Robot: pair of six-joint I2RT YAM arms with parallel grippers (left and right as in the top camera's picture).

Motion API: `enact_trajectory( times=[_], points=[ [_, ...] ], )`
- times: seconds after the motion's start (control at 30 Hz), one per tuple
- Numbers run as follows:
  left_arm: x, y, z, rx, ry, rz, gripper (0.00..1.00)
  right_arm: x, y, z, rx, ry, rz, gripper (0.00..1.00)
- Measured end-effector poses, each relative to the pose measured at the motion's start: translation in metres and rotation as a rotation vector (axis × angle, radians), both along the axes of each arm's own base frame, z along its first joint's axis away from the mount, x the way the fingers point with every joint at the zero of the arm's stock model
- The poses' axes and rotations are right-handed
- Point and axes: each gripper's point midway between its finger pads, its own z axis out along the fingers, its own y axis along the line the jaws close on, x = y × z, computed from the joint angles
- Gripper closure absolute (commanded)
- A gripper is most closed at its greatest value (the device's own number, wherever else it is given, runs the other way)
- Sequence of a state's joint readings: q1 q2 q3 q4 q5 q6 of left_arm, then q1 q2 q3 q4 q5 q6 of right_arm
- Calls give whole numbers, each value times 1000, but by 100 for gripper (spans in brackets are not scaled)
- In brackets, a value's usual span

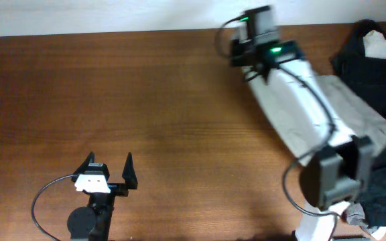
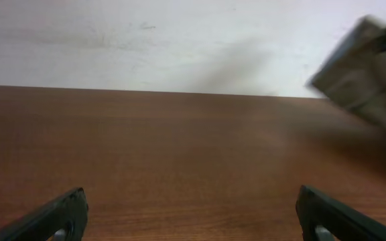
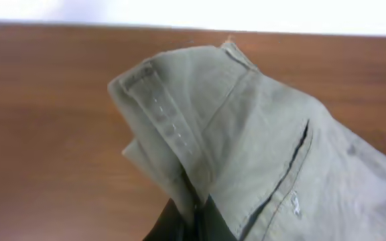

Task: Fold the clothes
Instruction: 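Pull the khaki trousers left with the right gripper and lay them flat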

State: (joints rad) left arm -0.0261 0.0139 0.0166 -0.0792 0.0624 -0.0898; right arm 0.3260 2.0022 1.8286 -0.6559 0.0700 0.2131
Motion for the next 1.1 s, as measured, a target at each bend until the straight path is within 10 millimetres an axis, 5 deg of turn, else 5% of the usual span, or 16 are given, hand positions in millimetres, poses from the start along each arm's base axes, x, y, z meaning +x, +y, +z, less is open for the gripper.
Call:
enact_trajectory(
  times=[0.1, 0.17, 0.23, 0.33, 0.43, 0.5, 0.57, 0.7, 0.77, 0.83, 0.93, 1.03, 1.1],
  points=[
    [0, 0, 0, 0, 0, 0, 1, -17, 103, -44, 111, 61, 196, 96],
    [0, 0, 0, 0, 0, 0, 1, -40, 152, -65, 154, 110, 303, 96],
    [0, 0, 0, 0, 0, 0, 1, -85, 214, -90, 194, 193, 445, 96],
    [0, 0, 0, 0, 0, 0, 1, -133, 262, -92, 255, 256, 586, 96],
    [0, 0, 0, 0, 0, 0, 1, -167, 289, -88, 304, 304, 662, 92],
    [0, 0, 0, 0, 0, 0, 1, -179, 299, -88, 315, 322, 683, 44],
    [0, 0, 0, 0, 0, 0, 1, -181, 300, -88, 314, 322, 681, 36],
    [0, 0, 0, 0, 0, 0, 1, -164, 274, -82, 228, 340, 589, 24],
    [0, 0, 0, 0, 0, 0, 1, -132, 241, -61, 172, 313, 489, 15],
    [0, 0, 0, 0, 0, 0, 1, -111, 197, -40, 113, 325, 382, 0],
    [0, 0, 0, 0, 0, 0, 1, -68, 85, 10, 70, 319, 144, 1],
    [0, 0, 0, 0, 0, 0, 1, -68, -4, 18, 59, 412, -28, 1],
    [0, 0, 0, 0, 0, 0, 1, -70, -35, 12, 56, 461, -93, 1]
  ],
)
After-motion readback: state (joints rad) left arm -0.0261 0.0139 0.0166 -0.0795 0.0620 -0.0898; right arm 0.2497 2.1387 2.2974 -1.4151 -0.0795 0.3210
